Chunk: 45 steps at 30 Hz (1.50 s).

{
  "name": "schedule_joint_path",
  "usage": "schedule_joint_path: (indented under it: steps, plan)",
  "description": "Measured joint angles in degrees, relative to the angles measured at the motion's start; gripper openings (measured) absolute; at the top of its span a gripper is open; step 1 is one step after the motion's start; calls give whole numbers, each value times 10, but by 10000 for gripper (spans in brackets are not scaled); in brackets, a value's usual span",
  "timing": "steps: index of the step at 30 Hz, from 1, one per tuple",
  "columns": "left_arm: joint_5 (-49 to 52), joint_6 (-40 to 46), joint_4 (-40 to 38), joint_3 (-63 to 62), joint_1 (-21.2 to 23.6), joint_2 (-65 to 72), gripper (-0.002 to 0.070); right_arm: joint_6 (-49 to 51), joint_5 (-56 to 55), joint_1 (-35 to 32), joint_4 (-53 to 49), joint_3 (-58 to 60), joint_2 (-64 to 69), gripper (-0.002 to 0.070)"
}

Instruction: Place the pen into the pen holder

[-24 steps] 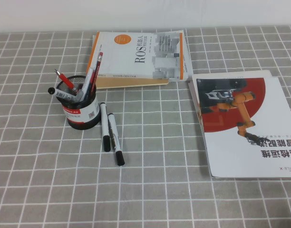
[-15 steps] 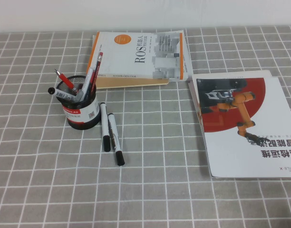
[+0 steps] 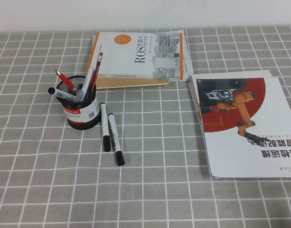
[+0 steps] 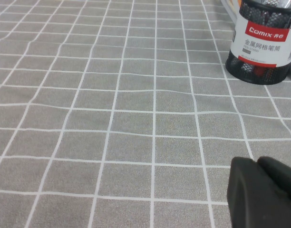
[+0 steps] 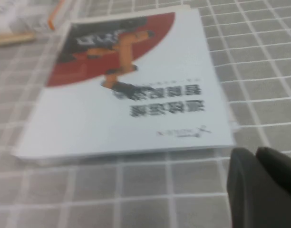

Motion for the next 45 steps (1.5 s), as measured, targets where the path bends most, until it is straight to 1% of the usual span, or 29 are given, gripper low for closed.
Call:
schedule_joint_path:
  steps: [3, 5, 10, 13, 15, 23, 26, 31, 35, 38, 42, 45]
  plan:
    - [0, 0, 0, 0, 0, 0, -3, 0, -17, 0, 72, 0, 0, -13]
    - [0, 0, 0, 0, 0, 0, -3, 0, -36, 0, 163, 0, 0, -13]
    - [0, 0, 0, 0, 0, 0, -3, 1, -80, 0, 508, 0, 0, -13]
    - [0, 0, 0, 0, 0, 0, -3, 1, -109, 0, 595, 0, 0, -13]
    - [0, 0, 0, 0, 0, 0, -3, 0, -117, 0, 602, 0, 0, -13]
    - [0, 0, 0, 0, 0, 0, -3, -38, -110, 0, 578, 0, 0, -13]
    - [0, 0, 0, 0, 0, 0, -3, -64, -79, 0, 572, 0, 0, -13]
    - [0, 0, 0, 0, 0, 0, -3, -156, -5, 0, 564, 0, 0, -13]
    - [0, 0, 0, 0, 0, 0, -3, -172, 13, 0, 540, -10, 4, -13]
    - [0, 0, 0, 0, 0, 0, -3, -176, 42, 0, 484, -63, 47, -13]
    - [0, 0, 0, 0, 0, 0, -3, -177, 134, 0, 388, -159, 152, -13]
    - [0, 0, 0, 0, 0, 0, -3, -192, 193, 0, 347, -227, 245, -13]
